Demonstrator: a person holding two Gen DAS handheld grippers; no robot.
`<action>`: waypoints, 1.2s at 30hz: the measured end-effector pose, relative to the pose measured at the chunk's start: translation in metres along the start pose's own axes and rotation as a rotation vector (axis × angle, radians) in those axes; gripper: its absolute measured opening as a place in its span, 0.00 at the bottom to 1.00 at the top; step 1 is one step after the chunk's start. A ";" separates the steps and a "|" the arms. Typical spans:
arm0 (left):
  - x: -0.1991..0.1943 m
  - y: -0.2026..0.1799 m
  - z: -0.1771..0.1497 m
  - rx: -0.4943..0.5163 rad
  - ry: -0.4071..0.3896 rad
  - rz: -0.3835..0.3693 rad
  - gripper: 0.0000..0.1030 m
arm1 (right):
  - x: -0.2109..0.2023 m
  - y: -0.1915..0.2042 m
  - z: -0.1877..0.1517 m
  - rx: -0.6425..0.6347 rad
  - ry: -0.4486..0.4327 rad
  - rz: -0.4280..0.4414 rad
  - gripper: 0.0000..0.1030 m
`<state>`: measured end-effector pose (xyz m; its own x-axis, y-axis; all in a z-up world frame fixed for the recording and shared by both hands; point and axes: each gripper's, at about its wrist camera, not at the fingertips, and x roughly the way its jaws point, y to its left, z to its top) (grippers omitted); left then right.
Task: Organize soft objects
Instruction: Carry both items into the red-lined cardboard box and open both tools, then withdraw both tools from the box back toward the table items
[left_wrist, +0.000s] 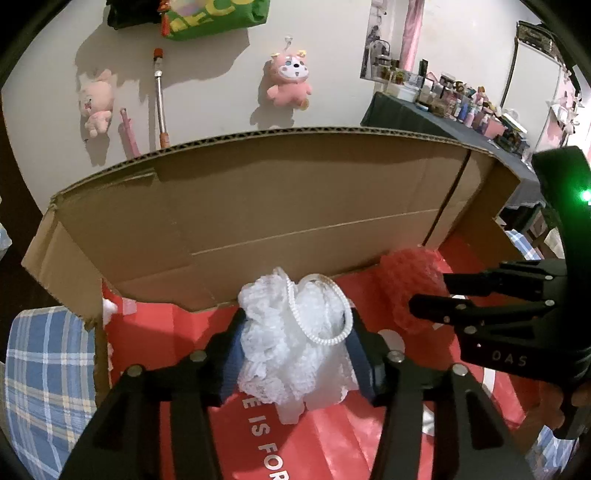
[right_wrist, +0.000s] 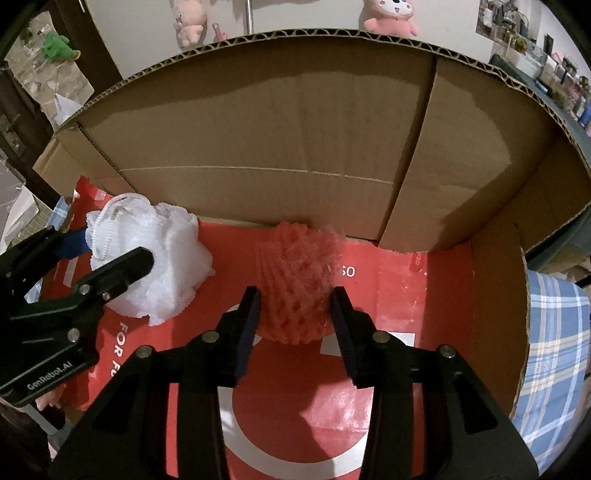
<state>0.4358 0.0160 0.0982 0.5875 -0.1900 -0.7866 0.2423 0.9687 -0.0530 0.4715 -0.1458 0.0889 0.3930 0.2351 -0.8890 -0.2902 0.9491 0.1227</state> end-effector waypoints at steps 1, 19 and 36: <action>0.000 0.001 0.001 -0.004 -0.002 0.001 0.55 | 0.001 0.001 0.000 0.000 0.000 -0.001 0.38; -0.015 0.013 0.004 -0.032 -0.035 0.058 0.86 | -0.012 0.005 -0.003 0.009 -0.021 -0.023 0.61; -0.141 -0.007 -0.023 -0.078 -0.228 0.094 1.00 | -0.167 0.034 -0.062 -0.039 -0.266 -0.044 0.77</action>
<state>0.3336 0.0393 0.1952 0.7655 -0.1207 -0.6321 0.1231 0.9916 -0.0403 0.3423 -0.1658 0.2144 0.6201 0.2454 -0.7452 -0.2987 0.9521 0.0650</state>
